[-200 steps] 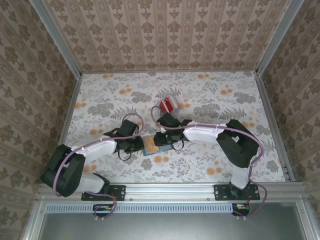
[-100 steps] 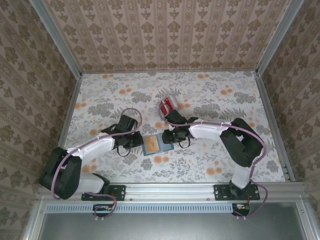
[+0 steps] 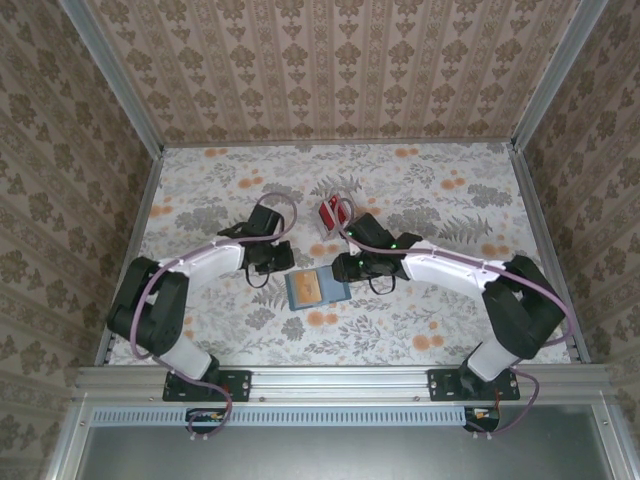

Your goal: Put the credit cards into the card holder

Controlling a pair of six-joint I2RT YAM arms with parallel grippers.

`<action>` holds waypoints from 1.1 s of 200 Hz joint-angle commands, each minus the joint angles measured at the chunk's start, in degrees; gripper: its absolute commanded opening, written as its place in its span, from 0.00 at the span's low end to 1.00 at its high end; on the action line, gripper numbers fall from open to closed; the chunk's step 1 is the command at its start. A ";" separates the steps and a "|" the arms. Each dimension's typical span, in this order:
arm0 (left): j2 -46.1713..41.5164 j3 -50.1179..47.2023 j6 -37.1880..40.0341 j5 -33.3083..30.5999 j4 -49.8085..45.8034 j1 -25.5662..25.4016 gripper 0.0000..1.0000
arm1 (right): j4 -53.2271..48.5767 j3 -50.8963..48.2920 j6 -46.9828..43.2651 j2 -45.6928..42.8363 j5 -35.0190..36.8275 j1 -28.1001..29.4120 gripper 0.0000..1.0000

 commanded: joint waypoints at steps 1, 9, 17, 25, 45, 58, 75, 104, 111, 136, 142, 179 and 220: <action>2.60 1.39 2.90 1.63 0.92 0.51 0.12 | -1.27 -3.87 0.31 -1.01 -3.08 0.54 0.31; 3.48 1.40 2.86 1.84 1.17 0.58 0.12 | -0.63 -5.19 0.75 -0.80 -3.75 0.80 0.31; 4.32 1.34 2.85 2.14 1.27 0.60 0.12 | 0.17 -6.54 1.27 -0.37 -4.01 1.10 0.30; 4.84 1.01 2.74 2.54 1.53 0.60 0.11 | 1.21 -7.80 1.91 -0.07 -4.33 1.24 0.29; 4.97 -0.83 2.12 3.46 2.82 0.51 0.11 | 4.68 -10.30 3.82 1.19 -6.13 1.56 0.26; 4.59 -2.32 1.60 3.61 3.39 0.51 0.11 | 5.72 -10.64 4.39 2.36 -6.16 1.71 0.25; 3.02 -5.15 0.68 3.58 4.11 0.33 0.11 | 6.24 -9.84 4.72 4.14 -4.74 1.65 0.25; -1.67 -10.61 -1.53 3.06 4.74 -0.08 0.11 | 6.72 -6.77 4.96 7.55 -1.87 0.92 0.22; -3.02 -11.85 -2.13 2.92 4.74 -0.31 0.11 | 6.80 -5.95 5.10 8.17 -0.86 0.45 0.22; -7.88 -16.56 -4.73 1.90 4.92 -1.75 0.11 | 6.66 -3.01 4.93 10.18 1.84 -1.73 0.21; -8.79 -17.64 -5.51 1.45 5.04 -2.15 0.11 | 6.64 -2.01 4.53 10.72 1.48 -2.09 0.21; -11.74 -22.43 -10.63 1.11 7.60 -5.91 0.11 | 6.18 5.29 2.83 16.41 -2.51 -2.30 0.21; -14.27 -24.07 -16.48 -2.00 8.07 -12.97 0.11 | 2.56 14.30 0.58 23.03 -3.86 -2.30 0.21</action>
